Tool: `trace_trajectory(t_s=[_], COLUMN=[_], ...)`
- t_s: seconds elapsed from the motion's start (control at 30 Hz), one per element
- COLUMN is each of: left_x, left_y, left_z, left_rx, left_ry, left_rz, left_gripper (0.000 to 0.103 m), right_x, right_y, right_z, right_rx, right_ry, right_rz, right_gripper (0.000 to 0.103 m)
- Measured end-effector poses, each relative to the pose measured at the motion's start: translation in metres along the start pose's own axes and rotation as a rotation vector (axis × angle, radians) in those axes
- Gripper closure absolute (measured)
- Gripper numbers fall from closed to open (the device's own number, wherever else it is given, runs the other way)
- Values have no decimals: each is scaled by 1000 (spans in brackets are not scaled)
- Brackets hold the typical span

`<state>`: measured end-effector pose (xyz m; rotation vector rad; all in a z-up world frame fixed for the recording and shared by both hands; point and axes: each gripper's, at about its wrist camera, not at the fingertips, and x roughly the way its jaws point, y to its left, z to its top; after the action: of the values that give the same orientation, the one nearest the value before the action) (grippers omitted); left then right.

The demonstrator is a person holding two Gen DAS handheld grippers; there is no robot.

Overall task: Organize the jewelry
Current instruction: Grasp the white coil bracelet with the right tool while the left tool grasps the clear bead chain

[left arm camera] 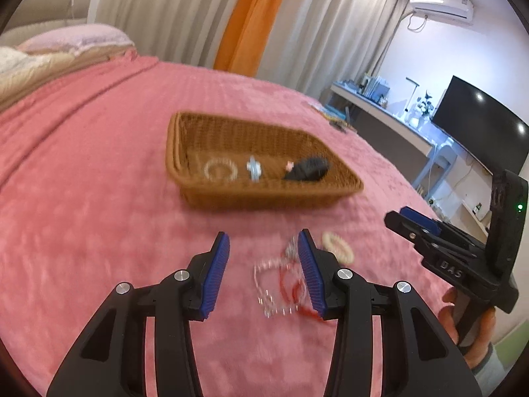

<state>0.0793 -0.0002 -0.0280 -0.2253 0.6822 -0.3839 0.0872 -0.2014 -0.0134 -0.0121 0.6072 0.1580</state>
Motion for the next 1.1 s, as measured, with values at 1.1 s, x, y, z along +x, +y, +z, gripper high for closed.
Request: trace_trajectory(t_s=[1.1], left_x=[53], left_y=[-11], left_z=[-42], left_rx=[63], left_ry=[148], left_rz=[125], left_gripper=[97], right_x=[65], right_y=[10], right_z=[-35], right_rx=[-45], right_ry=[181], right_rz=[-26], right_gripper=[96])
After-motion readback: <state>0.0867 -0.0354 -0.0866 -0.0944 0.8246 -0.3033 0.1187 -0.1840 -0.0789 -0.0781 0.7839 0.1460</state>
